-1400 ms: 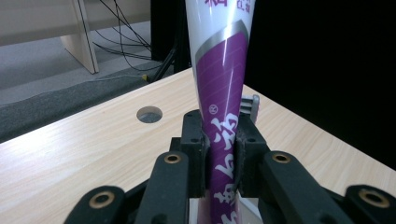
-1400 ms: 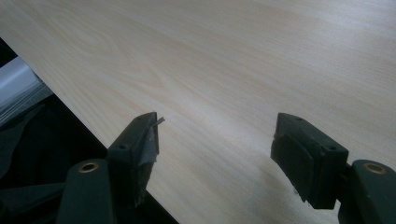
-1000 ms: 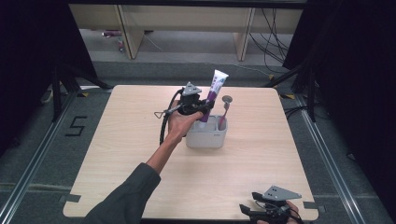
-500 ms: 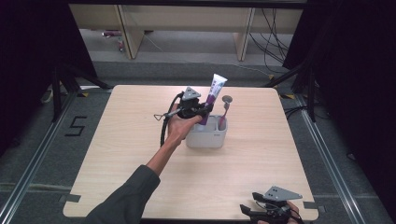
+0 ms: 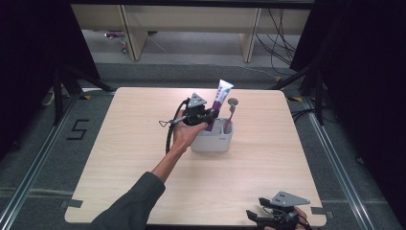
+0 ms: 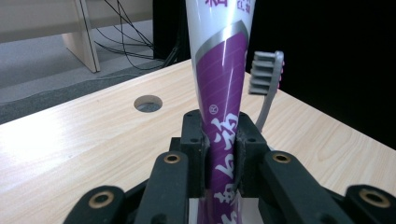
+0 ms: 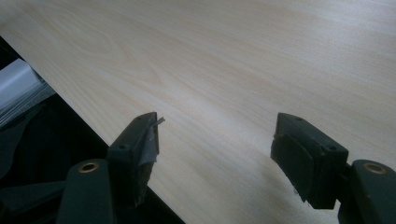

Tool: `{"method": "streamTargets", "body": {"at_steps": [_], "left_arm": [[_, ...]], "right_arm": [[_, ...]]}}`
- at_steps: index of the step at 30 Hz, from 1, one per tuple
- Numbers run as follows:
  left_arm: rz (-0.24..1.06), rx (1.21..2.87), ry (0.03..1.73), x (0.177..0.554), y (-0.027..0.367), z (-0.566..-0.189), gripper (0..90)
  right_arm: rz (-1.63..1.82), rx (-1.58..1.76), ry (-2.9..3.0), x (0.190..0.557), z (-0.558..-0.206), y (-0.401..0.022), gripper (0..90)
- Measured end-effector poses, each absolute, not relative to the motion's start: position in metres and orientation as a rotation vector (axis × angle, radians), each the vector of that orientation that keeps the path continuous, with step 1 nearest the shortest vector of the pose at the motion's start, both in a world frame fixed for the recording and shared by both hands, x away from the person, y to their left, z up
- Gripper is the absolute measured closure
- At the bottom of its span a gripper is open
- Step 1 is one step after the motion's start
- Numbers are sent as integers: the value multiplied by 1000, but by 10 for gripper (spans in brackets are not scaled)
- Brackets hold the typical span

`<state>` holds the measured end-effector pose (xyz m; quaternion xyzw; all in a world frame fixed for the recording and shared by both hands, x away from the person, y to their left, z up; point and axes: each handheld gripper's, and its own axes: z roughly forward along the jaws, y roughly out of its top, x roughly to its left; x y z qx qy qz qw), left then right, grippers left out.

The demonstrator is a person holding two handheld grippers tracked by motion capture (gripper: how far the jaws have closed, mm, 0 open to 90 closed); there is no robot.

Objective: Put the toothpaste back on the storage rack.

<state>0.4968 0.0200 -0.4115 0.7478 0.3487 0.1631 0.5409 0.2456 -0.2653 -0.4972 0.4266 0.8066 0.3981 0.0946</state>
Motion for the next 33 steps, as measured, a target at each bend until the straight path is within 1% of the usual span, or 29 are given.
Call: {"method": "streamTargets", "body": {"at_steps": [14, 28, 33], "left_arm": [[396, 1813, 829, 496, 24, -422, 770], [422, 1835, 809, 492, 19, -427, 768], [422, 1855, 827, 492, 22, -433, 766]], "right_arm": [[1165, 1265, 2396, 245, -497, -265, 322], [1162, 1253, 2396, 246, -497, -266, 322], [1162, 1252, 2396, 246, -497, -266, 322]]}}
